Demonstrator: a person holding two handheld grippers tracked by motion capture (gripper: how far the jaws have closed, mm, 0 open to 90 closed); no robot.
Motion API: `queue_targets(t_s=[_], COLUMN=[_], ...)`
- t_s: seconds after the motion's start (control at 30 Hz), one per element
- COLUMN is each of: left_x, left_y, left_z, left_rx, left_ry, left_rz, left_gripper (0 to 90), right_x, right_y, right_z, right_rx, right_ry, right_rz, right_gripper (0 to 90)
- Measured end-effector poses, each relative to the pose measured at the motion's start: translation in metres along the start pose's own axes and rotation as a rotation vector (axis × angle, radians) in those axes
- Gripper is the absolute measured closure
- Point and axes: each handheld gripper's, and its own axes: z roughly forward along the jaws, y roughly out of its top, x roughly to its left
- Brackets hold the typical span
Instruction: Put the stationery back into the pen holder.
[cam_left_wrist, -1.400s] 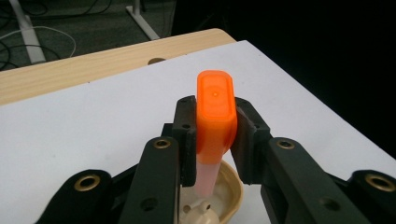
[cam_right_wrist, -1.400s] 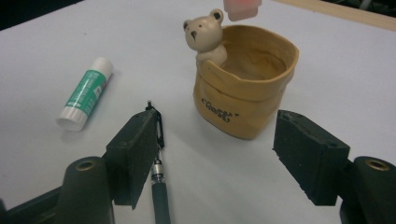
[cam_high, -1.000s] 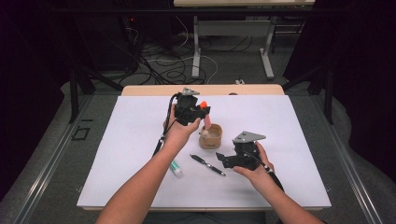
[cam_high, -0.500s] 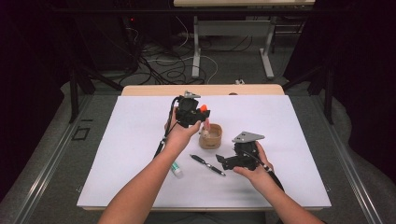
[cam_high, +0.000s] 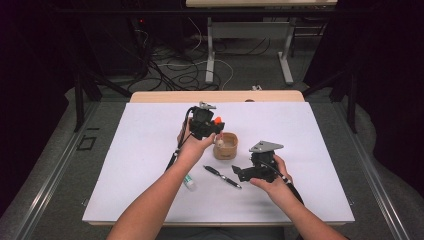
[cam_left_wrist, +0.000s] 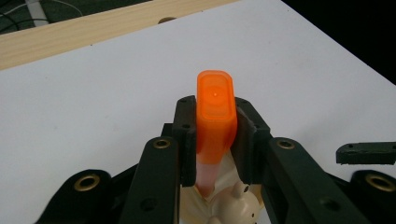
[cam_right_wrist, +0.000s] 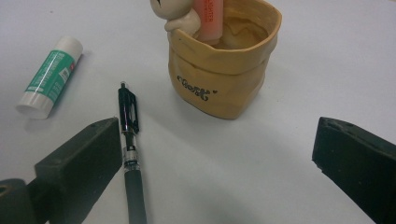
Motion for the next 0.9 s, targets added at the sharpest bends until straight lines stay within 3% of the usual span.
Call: queue_targets(t_s=[0.27,0.63,0.77,0.83,0.9], left_x=[0.0,0.0,0.0,0.0,0.001], left_y=[-0.007,-0.014,-0.018,-0.019,-0.018], left_z=[0.008,0.015,0.018,0.018,0.018], left_rx=[0.014,0.03,0.04,0.034,0.037], left_ry=[-0.006,-0.003,-0.001,0.0,0.003], left_rz=[-0.008,-0.009,-0.009,-0.032,-0.027], left_gripper=[73.6,73.5,73.4,73.2,72.7], right_x=[0.002,0.004,0.004,0.003,0.003], right_y=[-0.003,-0.003,-0.003,-0.003,-0.003], right_z=[0.002,0.003,0.001,0.001,0.002], right_rx=[0.023,0.0,0.019,0.018,0.011], right_ry=[0.008,0.019,0.016,0.018,0.013], right_rz=[-0.057,-0.058,-0.056,-0.056,-0.053], right_gripper=[0.0,0.0,0.0,0.0,0.0])
